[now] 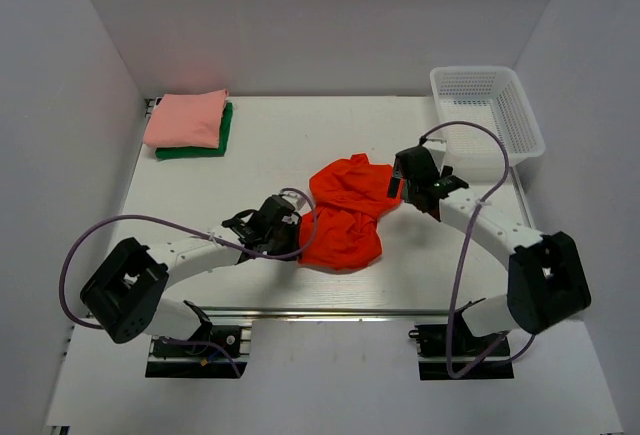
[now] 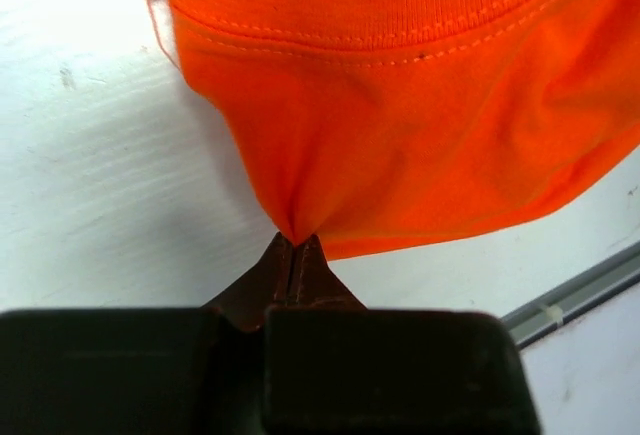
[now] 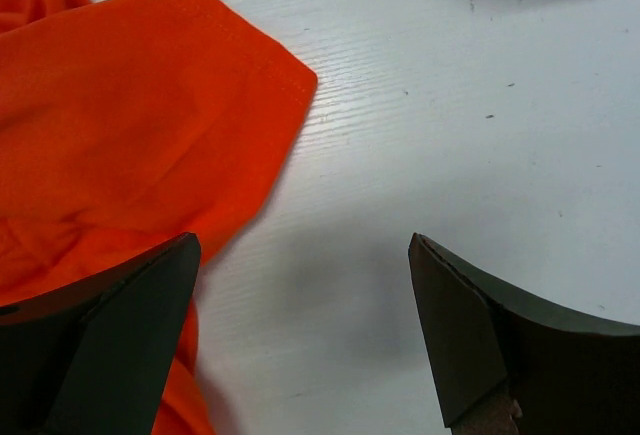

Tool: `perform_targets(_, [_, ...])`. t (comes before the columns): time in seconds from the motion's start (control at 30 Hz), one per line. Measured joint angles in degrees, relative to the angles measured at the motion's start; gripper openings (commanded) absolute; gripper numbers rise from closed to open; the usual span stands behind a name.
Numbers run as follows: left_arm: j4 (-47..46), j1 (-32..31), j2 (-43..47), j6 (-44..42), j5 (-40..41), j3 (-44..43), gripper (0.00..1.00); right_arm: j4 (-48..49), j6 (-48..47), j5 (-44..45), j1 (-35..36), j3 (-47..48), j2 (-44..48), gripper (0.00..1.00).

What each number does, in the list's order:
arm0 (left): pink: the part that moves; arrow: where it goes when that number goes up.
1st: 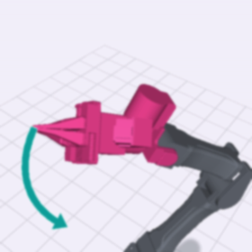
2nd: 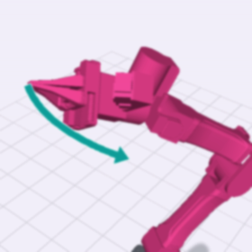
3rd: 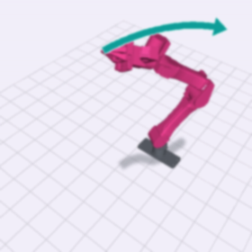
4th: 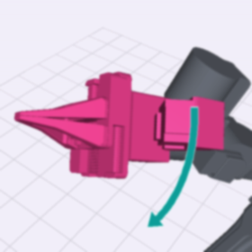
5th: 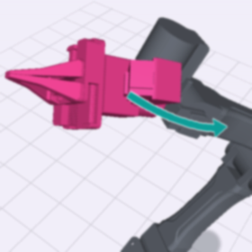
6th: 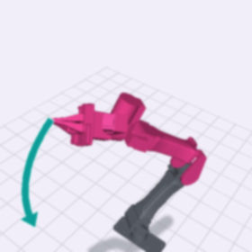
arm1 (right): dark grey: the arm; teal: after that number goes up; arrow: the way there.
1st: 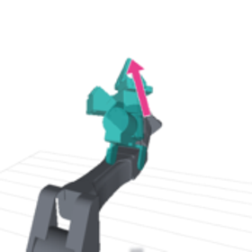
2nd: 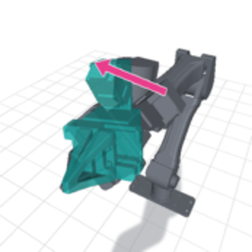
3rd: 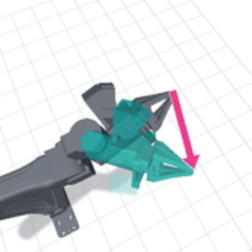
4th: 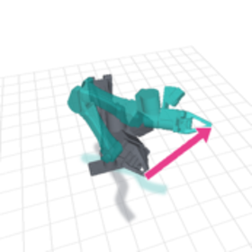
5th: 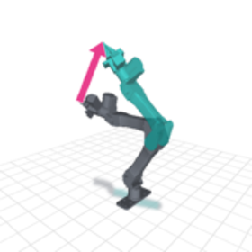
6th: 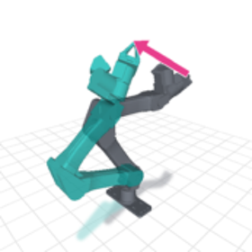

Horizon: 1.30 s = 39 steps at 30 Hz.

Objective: Fold and stack the t-shirts

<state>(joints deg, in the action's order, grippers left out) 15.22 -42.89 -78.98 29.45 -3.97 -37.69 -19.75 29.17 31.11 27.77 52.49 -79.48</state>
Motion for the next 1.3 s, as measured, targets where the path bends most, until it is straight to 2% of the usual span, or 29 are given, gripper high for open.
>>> perform_targets(0.23, [-0.35,0.0,4.59,0.5,3.91,-0.17,0.0,0.39,0.42,-3.52,-4.57,5.03,-9.16,0.9])
perform_targets(0.33, [-0.76,0.0,9.07,0.57,5.18,-0.17,0.0,1.46,0.15,-6.05,-5.92,6.25,-12.92,0.85])
perform_targets(0.43, [-1.27,0.0,12.15,0.55,5.95,-0.17,0.0,2.99,-0.15,-9.38,-7.19,7.41,-16.65,0.85])
perform_targets(0.67, [-1.05,0.0,12.66,0.48,6.54,-0.2,0.0,6.4,-0.63,-13.79,-8.66,9.6,-22.69,0.78])
perform_targets(0.7, [-0.85,0.0,12.66,0.39,6.54,-0.24,0.0,6.88,-0.66,-14.12,-8.68,9.81,-23.37,0.73])
perform_targets(0.77, [-0.44,0.0,12.63,0.33,6.56,-0.55,0.0,7.85,-0.85,-14.84,-8.76,10.21,-24.92,0.69])
perform_targets(0.8, [-0.28,0.0,12.61,0.13,6.58,-0.79,0.0,8.2,-1.03,-14.67,-8.81,10.56,-25.64,0.61])
perform_targets(0.83, [-0.2,0.0,12.55,0.04,6.62,-1.05,0.0,8.57,-1.16,-14.97,-8.79,11.04,-25.97,0.47])
perform_targets(0.87, [-0.11,0.0,12.55,-0.13,6.75,-1.36,0.0,9.05,-1.05,-15.13,-8.79,11.54,-26.58,0.17])
perform_targets(0.9, [0.11,0.0,12.55,-0.31,6.93,-1.7,0.0,9.33,-1.64,-15.21,-8.79,12.02,-27.15,0.06])
perform_targets(0.93, [0.24,0.0,12.55,-0.52,7.23,-2.05,0.0,9.55,-1.42,-15.21,-8.81,12.52,-27.76,0.0])
perform_targets(1.13, [3.45,0.0,13.33,-1.86,12.04,-6.71,0.0,10.25,-1.14,-14.64,-9.01,12.28,-26.67,0.0])
perform_targets(1.3, [9.16,0.68,13.97,-2.8,18.93,-17.09,0.0,8.17,-2.6,-9.75,-8.92,11.04,-13.88,0.0])
